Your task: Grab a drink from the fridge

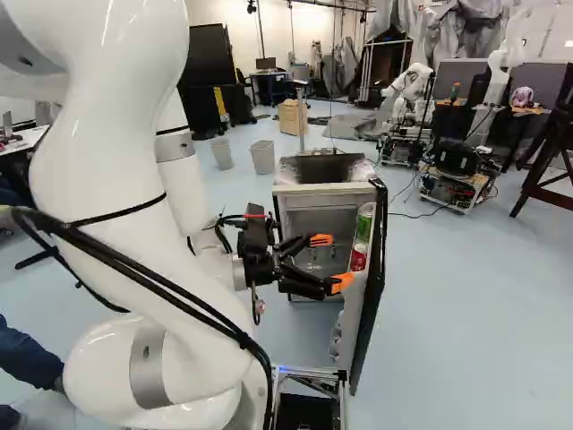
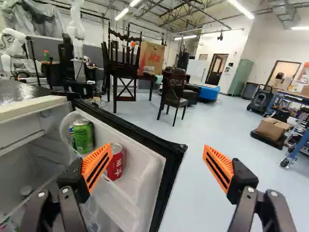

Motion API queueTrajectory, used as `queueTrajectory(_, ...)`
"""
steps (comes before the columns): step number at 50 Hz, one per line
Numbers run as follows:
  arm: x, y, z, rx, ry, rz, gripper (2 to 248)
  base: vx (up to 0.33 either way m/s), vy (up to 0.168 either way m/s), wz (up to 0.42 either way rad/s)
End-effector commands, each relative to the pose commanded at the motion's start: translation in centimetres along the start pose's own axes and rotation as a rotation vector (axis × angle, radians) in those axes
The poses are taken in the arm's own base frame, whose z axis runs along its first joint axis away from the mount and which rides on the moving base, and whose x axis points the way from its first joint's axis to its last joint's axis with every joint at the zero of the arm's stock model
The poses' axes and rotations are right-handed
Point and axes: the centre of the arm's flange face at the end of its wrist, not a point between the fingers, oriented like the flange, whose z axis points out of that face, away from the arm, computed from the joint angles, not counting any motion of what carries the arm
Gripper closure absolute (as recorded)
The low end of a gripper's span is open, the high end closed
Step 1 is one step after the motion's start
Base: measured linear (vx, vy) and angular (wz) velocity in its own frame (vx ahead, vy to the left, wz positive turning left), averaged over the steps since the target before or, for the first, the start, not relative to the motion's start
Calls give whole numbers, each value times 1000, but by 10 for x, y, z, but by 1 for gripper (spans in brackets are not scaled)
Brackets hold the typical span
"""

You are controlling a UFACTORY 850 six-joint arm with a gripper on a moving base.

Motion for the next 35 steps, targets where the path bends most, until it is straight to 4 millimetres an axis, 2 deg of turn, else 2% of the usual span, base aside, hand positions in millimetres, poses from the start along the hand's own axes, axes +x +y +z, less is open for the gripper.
queueTrajectory(17, 2, -11, -16, -3, 10, 17, 3, 0, 0, 0)
queueTrajectory(35, 8, -34, -24, -111, 2, 78, 3, 0, 0, 0)
